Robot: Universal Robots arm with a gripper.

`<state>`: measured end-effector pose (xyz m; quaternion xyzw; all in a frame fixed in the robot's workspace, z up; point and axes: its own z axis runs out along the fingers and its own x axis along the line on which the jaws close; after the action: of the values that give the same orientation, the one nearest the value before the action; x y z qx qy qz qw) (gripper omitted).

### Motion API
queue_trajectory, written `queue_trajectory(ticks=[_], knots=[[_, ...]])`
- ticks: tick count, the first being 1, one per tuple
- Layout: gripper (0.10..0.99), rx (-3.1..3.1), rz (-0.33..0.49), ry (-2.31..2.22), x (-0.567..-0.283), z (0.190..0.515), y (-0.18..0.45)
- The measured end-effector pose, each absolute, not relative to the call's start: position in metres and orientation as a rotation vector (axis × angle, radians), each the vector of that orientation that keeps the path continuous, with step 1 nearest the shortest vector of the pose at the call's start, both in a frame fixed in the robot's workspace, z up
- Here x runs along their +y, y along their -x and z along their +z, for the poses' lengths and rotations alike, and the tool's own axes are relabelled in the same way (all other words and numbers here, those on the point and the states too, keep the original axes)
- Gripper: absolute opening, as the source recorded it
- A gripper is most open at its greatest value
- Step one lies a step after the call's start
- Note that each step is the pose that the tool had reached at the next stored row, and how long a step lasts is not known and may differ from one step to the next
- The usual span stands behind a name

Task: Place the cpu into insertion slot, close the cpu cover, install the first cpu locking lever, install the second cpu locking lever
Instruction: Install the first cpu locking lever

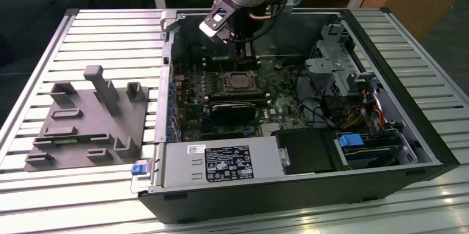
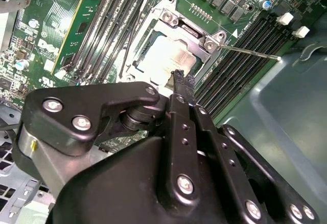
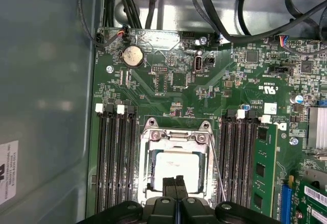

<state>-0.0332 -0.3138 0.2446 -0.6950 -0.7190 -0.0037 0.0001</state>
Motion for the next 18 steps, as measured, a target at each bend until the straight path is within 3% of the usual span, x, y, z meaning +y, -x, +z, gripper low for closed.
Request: queue_trajectory(ticks=[18], knots=[[0.118,-2.259,-0.011,2.183,-0.314,0.265,0.033]])
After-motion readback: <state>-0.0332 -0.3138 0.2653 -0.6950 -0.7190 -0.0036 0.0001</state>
